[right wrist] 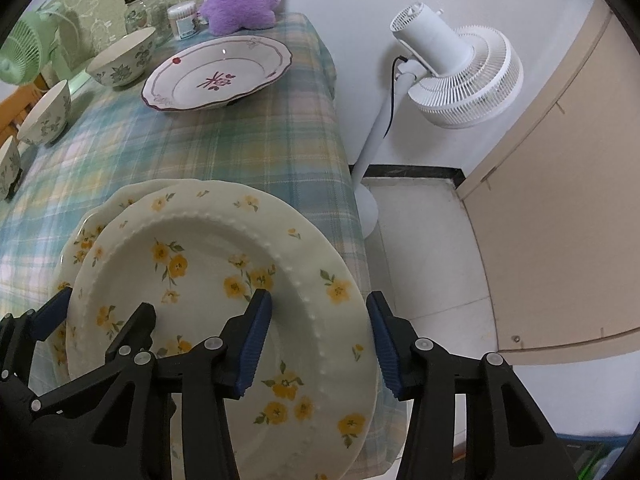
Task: Organize plates and bowls
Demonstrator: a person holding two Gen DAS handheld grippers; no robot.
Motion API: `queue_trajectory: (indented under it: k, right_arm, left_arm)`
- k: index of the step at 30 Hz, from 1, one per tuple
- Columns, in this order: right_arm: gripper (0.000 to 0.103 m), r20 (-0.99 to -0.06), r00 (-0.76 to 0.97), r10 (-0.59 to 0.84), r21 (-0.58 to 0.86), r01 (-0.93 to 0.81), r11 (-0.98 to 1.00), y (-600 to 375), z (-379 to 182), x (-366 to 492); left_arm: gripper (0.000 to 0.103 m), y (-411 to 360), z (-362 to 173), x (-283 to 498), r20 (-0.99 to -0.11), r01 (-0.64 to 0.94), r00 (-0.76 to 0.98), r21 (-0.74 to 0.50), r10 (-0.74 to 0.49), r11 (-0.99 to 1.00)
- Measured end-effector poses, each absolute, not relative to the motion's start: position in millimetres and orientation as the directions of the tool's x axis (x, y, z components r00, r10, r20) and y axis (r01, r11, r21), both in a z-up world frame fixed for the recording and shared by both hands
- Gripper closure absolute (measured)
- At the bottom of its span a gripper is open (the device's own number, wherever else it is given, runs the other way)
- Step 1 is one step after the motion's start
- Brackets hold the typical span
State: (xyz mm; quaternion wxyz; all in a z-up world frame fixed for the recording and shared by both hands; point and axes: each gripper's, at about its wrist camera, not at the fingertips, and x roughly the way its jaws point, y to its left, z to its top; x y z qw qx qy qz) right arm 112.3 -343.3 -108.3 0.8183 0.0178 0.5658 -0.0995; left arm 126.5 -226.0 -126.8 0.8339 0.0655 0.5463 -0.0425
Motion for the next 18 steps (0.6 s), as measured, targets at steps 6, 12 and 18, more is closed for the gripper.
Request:
queue_trajectory:
  k: [6, 12, 18]
  right_arm:
    - [0.051, -0.925, 0.354, -0.141, -0.083, 0.173, 0.981, -342.3, -100.5, 107.9]
    - [0.065, -0.932, 0.337, -0.135, -0.080, 0.173, 0.982, -344.2, -99.1, 105.1]
    - [0.067, -0.935, 0.332, -0.122, -0.069, 0.166, 0.984, -335.9, -104.6, 109.9]
  left_arm:
    - [0.019, -219.3, -116.2, 122.2, -0.919, 0.159, 0.393, 0.042, -0.025, 0.986]
    - [0.018, -209.4, -109.5, 118.2, -0.922, 0.153, 0.384, 0.018, -0.043, 0.988]
    - [0.018, -206.8, -109.4, 118.9, -0.925, 0.147, 0.377, 0.010, -0.046, 0.989]
